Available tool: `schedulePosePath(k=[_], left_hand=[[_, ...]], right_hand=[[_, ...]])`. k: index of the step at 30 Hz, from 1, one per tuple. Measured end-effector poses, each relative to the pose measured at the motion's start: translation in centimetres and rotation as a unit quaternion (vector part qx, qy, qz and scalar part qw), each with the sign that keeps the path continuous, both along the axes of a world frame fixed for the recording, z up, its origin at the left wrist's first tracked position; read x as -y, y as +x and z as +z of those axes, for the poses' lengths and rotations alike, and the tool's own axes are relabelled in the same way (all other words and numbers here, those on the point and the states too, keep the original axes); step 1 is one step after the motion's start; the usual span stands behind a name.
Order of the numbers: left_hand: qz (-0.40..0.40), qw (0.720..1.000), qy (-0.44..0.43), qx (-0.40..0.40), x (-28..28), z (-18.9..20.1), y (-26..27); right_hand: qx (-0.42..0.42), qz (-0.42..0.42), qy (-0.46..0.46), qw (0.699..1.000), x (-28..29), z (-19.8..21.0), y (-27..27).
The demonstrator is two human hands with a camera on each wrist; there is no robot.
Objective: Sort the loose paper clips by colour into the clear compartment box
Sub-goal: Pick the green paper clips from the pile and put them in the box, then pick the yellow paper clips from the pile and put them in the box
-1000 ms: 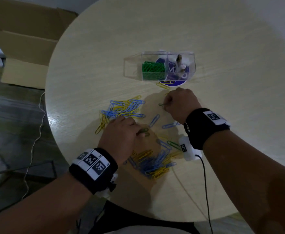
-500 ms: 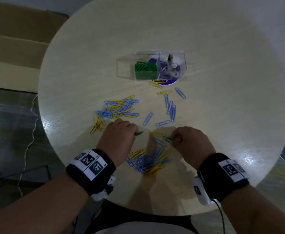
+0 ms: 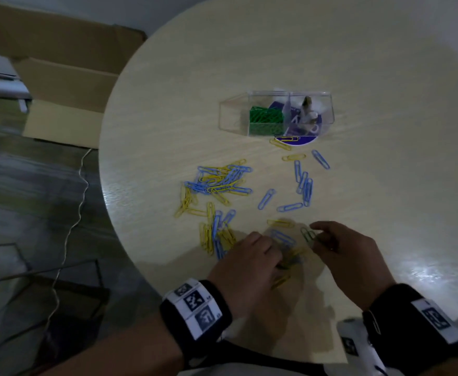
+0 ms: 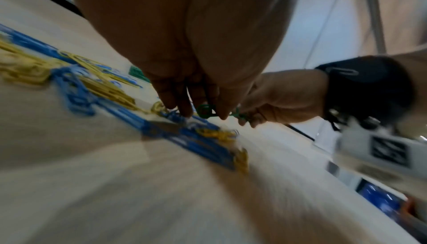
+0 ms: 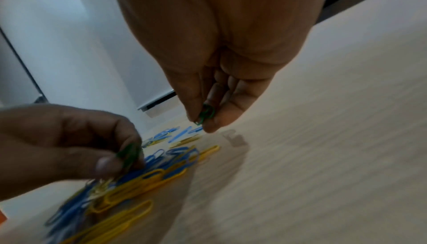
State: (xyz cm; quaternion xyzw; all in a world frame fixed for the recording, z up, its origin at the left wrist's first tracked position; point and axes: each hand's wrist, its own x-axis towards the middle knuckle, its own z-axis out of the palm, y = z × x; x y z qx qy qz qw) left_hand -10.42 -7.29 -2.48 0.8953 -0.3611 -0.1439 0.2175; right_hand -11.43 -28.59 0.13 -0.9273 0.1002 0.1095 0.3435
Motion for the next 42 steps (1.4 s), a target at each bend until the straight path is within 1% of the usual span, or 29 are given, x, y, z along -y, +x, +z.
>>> schedulePosePath(k=[3,5,8,10,12,15,16,18,20,22,23,25,27,29,32,34,36,38,40,42], left_hand=[[0.065,0.996,-0.064,-0.024,-1.0,1.2,1.6],[0.116,0.991,-0.068,-0.008,-2.9,1.6,2.7],[0.224,0.972,-0.064,0.036,-6.9,1.0,5.1],[0.268,0.96,-0.048,0.064,-9.1,0.0,7.1],[0.269,0.961,-0.033,0.05,-10.1,-0.8,8.3],[0.224,0.973,-0.045,0.011,-9.8,-1.3,7.8],[0.211,0.976,-0.052,-0.003,-9.5,-1.4,7.4],[0.2,0.978,-0.064,-0.018,-9.2,-1.1,6.8],[0.213,0.974,-0.076,-0.007,-9.2,-0.6,6.8],[0.252,0.963,-0.092,-0.002,-9.1,0.2,7.4],[0.279,0.955,-0.102,-0.013,-8.8,0.7,7.8],[0.335,0.93,-0.137,-0.059,-8.0,1.6,9.4],[0.379,0.905,-0.167,-0.097,-6.6,2.6,11.7],[0.403,0.892,-0.181,-0.102,-5.0,3.3,14.4],[0.436,0.864,-0.23,-0.098,-2.2,4.3,18.5],[0.451,0.853,-0.242,-0.099,-0.5,4.6,20.7],[0.456,0.857,-0.226,-0.08,0.7,4.5,22.2],[0.448,0.87,-0.199,-0.058,1.6,4.3,23.2],[0.434,0.88,-0.179,-0.065,2.3,4.0,23.6],[0.426,0.884,-0.176,-0.08,2.5,3.9,23.6]], right_hand=[[-0.025,-0.019,0.072,0.997,-0.7,-0.2,-0.1],[-0.064,-0.005,0.1,0.993,-1.4,-0.8,0.0],[-0.101,0.016,0.096,0.99,-2.6,-2.0,0.4],[-0.11,0.019,0.092,0.99,-3.1,-2.6,0.9],[-0.095,0.019,0.078,0.992,-3.3,-2.7,1.7],[-0.062,0.001,0.058,0.996,-2.8,-2.2,3.7],[-0.055,-0.012,0.063,0.996,-2.4,-2.0,4.4],[-0.038,-0.052,0.1,0.993,-1.4,-1.8,5.7],[-0.023,-0.114,0.144,0.983,-0.2,-1.4,6.7],[-0.02,-0.157,0.143,0.977,1.1,-1.0,7.3],[-0.024,-0.156,0.12,0.98,1.6,-1.1,7.5],[-0.043,-0.124,0.068,0.989,2.3,-1.0,7.8],[-0.039,-0.105,0.062,0.992,2.2,-0.5,8.9],[-0.002,-0.097,0.074,0.993,1.8,0.4,11.0],[0.035,-0.079,0.089,0.992,0.7,2.3,15.2],[0.053,-0.06,0.076,0.994,-0.2,3.4,18.0],[0.076,-0.048,0.025,0.996,-1.0,4.0,20.3],[0.08,-0.052,0.009,0.995,-1.8,4.3,22.0],[0.068,-0.042,0.011,0.997,-2.6,4.3,23.0],[0.061,-0.007,-0.007,0.998,-3.1,4.4,23.3]])
